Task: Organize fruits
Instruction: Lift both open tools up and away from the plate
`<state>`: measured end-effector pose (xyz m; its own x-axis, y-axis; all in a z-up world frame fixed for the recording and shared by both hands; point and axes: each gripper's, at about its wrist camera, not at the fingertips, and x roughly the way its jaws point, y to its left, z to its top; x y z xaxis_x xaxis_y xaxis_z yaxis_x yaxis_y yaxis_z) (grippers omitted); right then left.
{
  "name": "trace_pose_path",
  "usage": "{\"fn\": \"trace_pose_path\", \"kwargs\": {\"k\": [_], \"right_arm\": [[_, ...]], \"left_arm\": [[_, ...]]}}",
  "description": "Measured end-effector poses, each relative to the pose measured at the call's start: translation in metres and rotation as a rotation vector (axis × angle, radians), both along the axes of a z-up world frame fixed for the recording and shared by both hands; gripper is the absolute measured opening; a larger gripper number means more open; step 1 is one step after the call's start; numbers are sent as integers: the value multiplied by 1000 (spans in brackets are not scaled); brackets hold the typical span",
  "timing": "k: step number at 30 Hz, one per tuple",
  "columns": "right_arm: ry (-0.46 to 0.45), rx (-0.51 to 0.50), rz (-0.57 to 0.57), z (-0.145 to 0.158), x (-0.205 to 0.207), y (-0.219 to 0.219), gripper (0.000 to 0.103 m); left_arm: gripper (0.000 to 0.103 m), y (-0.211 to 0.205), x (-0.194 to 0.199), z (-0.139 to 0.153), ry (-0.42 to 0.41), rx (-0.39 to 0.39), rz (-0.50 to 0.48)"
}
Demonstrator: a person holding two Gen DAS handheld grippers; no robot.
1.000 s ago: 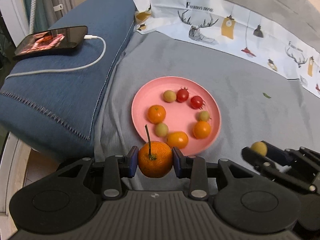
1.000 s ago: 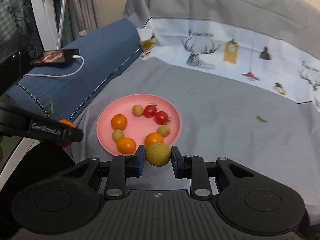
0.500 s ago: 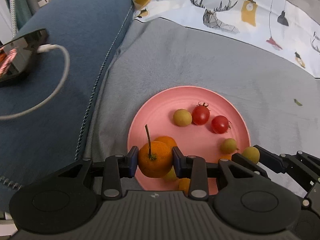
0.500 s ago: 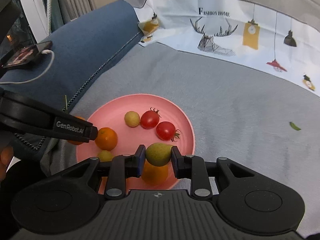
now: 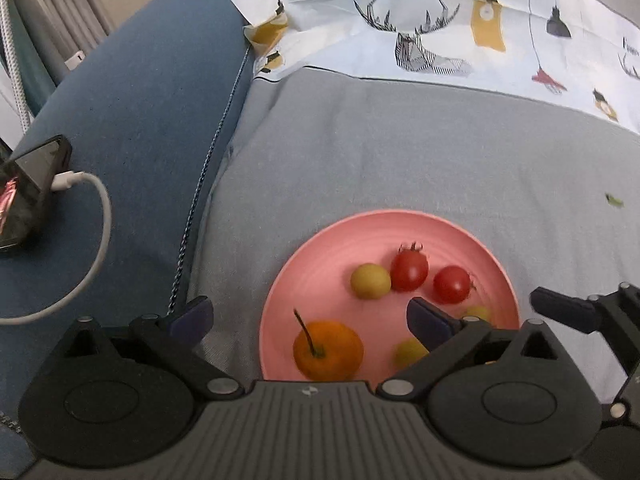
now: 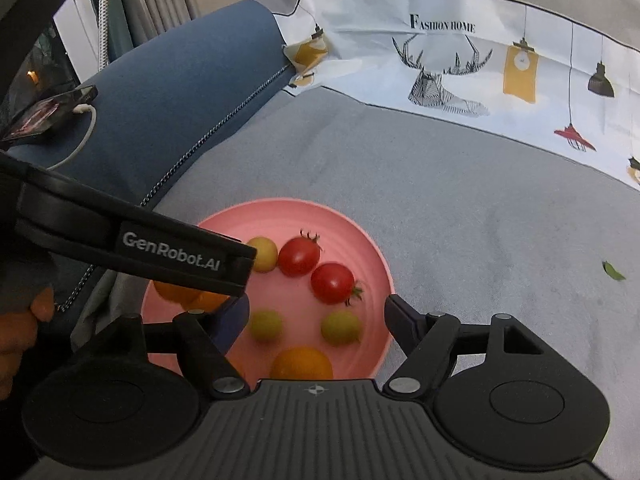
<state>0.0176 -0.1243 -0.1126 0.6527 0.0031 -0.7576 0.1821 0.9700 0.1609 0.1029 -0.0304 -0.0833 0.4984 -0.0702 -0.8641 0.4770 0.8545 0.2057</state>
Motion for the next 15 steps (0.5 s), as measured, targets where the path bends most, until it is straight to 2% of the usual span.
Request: {"fn": "trace_pose_path", "kwargs": {"k": [4, 9, 15], "right_arm": [[13, 8, -37, 6, -21, 2, 85], [26, -15, -114, 19, -58, 12, 95], [-1, -91, -163, 39, -102, 32, 100]], "left_arm": [[103, 11, -17, 6, 25, -5, 9], [103, 34, -46, 21, 58, -53, 57], [103, 56, -87, 37, 20, -71, 71]]}}
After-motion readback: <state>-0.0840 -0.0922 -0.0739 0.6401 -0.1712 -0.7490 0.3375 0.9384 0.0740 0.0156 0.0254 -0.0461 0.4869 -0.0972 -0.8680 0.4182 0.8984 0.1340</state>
